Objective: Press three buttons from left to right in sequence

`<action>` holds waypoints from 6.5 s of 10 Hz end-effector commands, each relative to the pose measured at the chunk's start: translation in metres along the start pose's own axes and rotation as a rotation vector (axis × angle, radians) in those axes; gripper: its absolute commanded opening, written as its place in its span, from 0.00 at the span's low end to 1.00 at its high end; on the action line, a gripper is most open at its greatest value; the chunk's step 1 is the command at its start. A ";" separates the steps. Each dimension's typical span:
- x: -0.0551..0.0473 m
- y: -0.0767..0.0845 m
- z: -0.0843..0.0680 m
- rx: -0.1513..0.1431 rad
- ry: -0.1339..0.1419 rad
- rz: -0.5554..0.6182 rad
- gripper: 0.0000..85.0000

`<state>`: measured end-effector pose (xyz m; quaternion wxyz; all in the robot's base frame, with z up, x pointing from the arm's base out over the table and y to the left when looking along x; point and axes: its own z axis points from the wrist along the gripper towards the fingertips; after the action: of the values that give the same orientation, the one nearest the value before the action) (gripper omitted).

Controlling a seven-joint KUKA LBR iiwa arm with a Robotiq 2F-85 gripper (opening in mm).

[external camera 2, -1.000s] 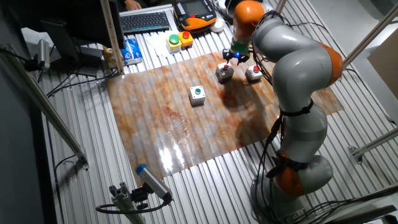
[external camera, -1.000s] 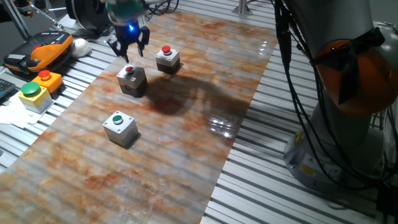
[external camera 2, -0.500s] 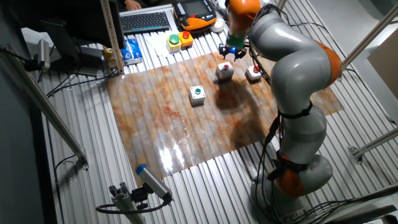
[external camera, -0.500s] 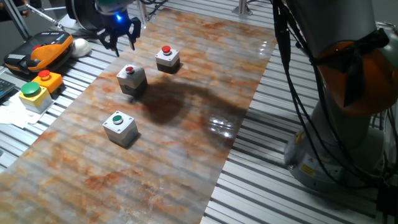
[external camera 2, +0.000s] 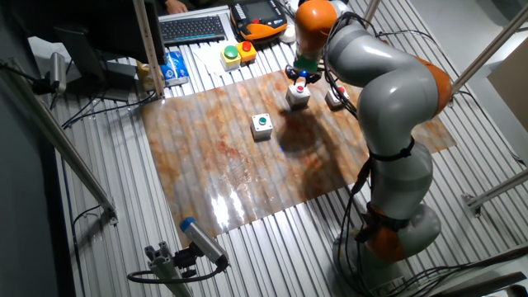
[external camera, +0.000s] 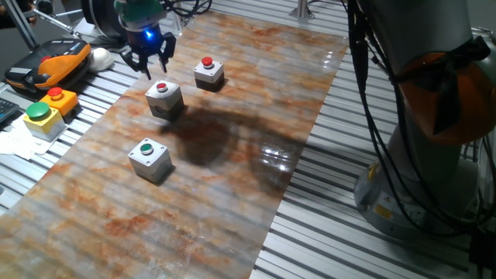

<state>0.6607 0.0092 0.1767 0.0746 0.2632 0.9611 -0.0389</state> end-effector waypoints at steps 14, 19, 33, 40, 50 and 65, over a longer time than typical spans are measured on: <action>0.038 0.005 0.004 0.043 -0.017 0.010 0.40; 0.051 0.002 -0.005 -0.020 0.046 0.011 0.20; 0.089 0.003 0.002 -0.075 0.035 0.073 0.20; 0.091 0.003 0.002 -0.057 0.024 0.067 0.20; 0.091 0.003 0.002 -0.242 0.135 -0.231 0.40; 0.095 0.026 0.011 -0.257 0.112 -0.204 0.20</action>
<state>0.5956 0.0792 0.1488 0.0495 0.1562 0.9823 0.0904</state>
